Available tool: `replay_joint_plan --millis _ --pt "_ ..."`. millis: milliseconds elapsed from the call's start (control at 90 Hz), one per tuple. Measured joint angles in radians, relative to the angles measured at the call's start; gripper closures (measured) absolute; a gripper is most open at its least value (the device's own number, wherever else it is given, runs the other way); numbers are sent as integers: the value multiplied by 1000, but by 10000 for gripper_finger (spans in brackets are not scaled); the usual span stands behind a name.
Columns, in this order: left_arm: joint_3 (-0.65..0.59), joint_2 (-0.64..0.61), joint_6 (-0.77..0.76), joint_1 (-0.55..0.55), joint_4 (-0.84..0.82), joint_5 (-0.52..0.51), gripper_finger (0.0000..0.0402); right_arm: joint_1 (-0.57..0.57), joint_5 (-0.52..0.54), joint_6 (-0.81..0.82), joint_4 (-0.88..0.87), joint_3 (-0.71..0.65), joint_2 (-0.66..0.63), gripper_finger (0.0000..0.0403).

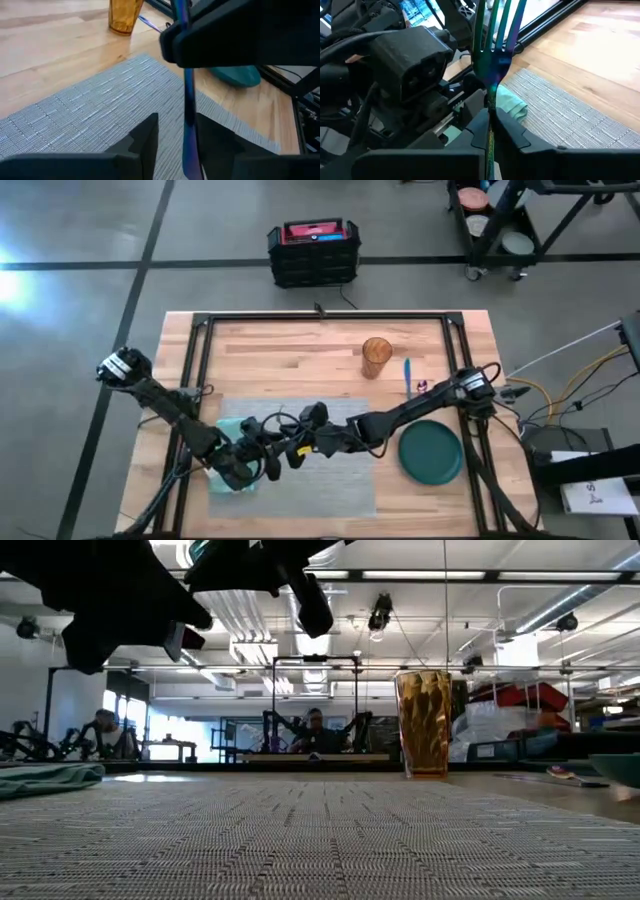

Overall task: Set table place
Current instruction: Put the table fork on top of the blue table napkin on the table mat

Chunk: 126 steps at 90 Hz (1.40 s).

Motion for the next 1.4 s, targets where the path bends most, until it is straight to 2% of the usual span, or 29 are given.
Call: replay_joint_plan --millis 100,189,322,478,633,756,967,1156,1256,1400 --pt "0 0 16 0 0 8 367 0 -6 0 -1 0 0 399" --pt "0 0 27 0 -1 25 395 0 -61 0 -1 0 0 393" --pt "0 0 29 0 -3 32 398 0 -100 -14 -2 0 -1 374" --pt "0 -17 28 -3 -4 56 401 0 -116 -49 -43 0 -28 334" --pt "0 -49 24 -27 -6 109 401 1 -115 -86 -201 0 -104 290" --pt "0 -88 -7 -66 -43 110 401 11 -116 -85 -356 0 -168 266" --pt "0 -130 -146 -108 -192 125 401 64 -91 -79 -535 -3 -193 243" --pt "0 -200 -314 -170 -309 213 402 135 -83 11 -548 -71 -192 238" --pt "0 -246 -443 -215 -410 300 402 183 -77 88 -508 -130 -189 242" --pt "0 -290 -619 -269 -590 364 402 237 -69 162 -350 -236 -155 247"
